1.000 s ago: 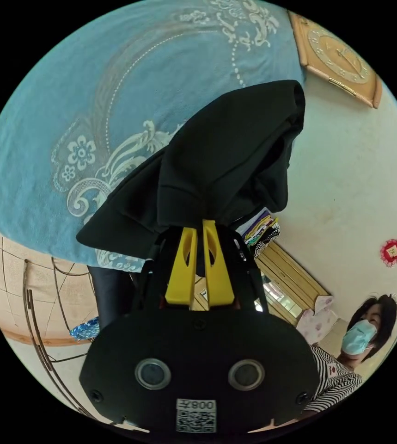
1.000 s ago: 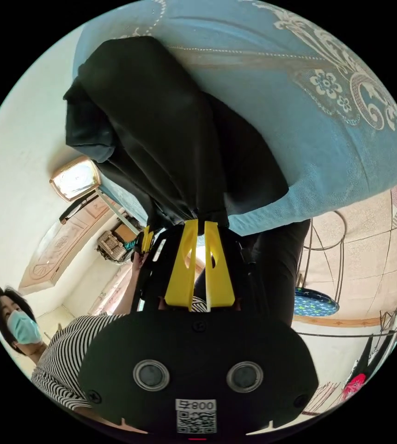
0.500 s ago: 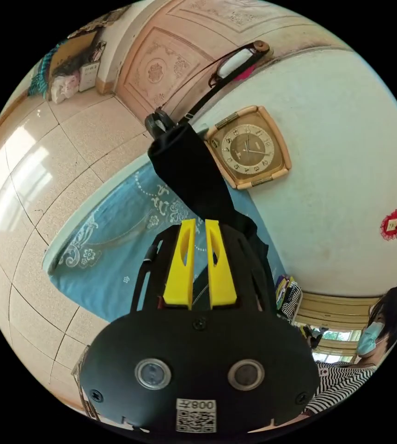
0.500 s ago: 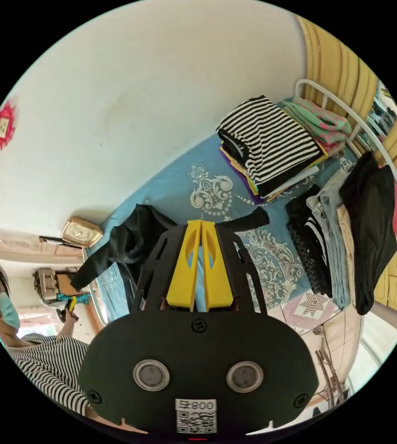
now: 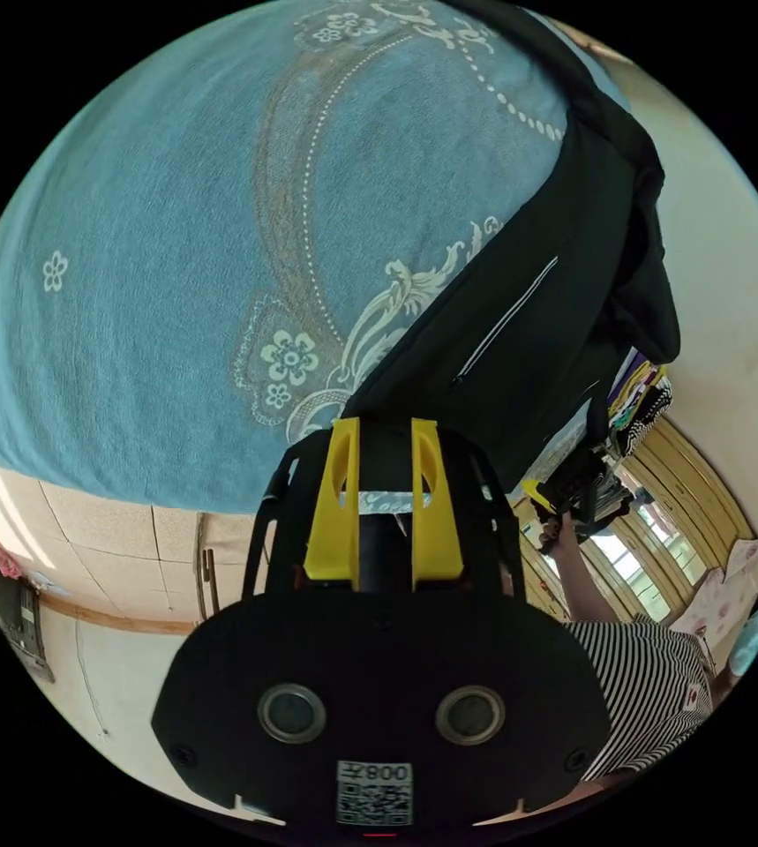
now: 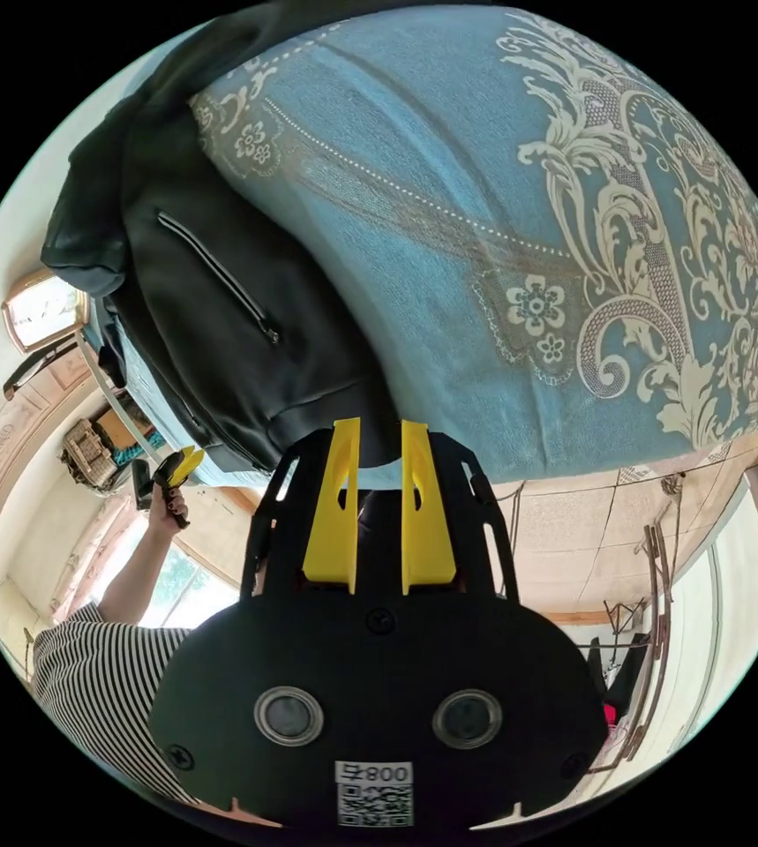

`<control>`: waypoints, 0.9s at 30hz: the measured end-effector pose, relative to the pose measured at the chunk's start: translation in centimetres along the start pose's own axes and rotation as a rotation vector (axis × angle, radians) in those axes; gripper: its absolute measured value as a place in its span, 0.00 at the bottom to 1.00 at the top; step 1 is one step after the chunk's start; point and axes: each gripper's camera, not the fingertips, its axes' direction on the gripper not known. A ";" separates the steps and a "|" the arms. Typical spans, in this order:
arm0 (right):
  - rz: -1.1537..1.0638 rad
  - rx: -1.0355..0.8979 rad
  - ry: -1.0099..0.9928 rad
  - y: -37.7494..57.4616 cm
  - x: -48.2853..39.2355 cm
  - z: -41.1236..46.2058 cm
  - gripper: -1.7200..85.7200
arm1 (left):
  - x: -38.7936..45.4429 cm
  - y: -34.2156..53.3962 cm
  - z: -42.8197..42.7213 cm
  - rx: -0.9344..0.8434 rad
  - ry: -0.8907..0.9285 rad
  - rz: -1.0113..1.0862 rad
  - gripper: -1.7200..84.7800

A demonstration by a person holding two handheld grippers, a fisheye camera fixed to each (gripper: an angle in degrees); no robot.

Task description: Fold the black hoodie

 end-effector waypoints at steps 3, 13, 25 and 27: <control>-0.009 -0.016 -0.018 -0.2 -0.4 0.4 0.11 | 1.6 0.0 0.1 -0.007 -0.062 0.042 0.13; -0.069 0.045 0.095 0.4 -2.1 -1.8 0.11 | 2.7 2.0 1.1 -0.026 -0.135 0.021 0.15; -0.116 -0.042 0.111 1.3 -2.7 -3.8 0.06 | 6.8 4.7 0.7 -0.093 -0.175 0.122 0.05; -0.121 -0.060 0.059 2.7 -2.2 -5.1 0.06 | 6.8 6.0 0.3 -0.100 -0.152 0.124 0.04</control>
